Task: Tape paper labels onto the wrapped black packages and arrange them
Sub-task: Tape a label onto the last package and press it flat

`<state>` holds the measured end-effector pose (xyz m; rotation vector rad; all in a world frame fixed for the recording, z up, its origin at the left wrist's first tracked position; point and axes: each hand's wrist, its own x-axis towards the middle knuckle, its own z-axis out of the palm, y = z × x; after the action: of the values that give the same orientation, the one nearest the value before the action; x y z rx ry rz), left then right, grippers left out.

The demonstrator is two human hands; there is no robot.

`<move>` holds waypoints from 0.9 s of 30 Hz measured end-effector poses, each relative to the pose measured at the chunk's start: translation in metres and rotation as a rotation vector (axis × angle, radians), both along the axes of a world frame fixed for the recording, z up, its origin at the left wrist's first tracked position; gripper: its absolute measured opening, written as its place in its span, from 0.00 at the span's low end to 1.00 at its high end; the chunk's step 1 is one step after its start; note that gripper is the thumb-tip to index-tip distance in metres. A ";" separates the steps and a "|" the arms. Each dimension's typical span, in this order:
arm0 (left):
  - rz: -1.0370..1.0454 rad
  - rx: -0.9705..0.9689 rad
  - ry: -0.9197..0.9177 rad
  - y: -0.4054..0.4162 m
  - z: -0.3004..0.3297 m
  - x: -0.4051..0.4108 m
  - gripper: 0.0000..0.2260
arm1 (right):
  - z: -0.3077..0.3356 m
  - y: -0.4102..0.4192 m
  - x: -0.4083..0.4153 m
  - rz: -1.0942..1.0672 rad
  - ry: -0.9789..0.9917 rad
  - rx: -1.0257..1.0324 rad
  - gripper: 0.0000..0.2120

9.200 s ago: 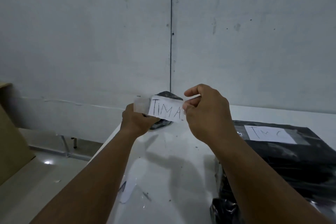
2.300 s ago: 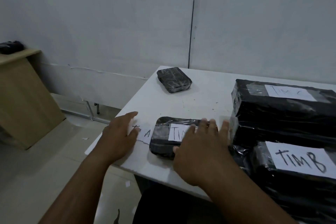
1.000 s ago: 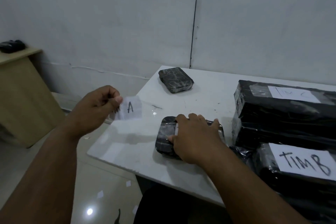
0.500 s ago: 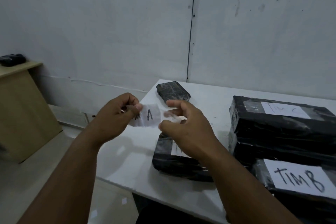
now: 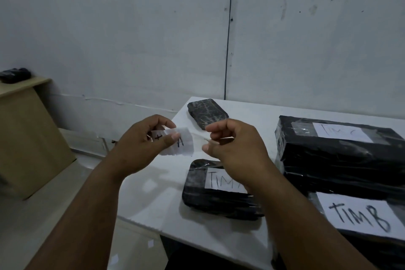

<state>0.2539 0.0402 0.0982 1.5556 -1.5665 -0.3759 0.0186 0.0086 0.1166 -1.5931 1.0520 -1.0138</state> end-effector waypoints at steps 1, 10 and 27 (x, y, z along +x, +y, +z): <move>-0.010 -0.005 -0.009 0.000 0.001 -0.001 0.12 | 0.001 0.000 0.000 0.012 -0.031 0.031 0.16; -0.038 0.008 -0.067 0.004 0.011 -0.011 0.11 | 0.006 -0.008 0.002 0.015 -0.139 0.114 0.11; -0.091 0.243 -0.303 0.003 0.017 -0.005 0.14 | 0.014 0.001 0.002 0.006 0.185 -0.451 0.18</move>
<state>0.2490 0.0433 0.1149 1.7967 -1.8857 -0.4072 0.0203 0.0094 0.1308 -2.0853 0.9829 -1.1746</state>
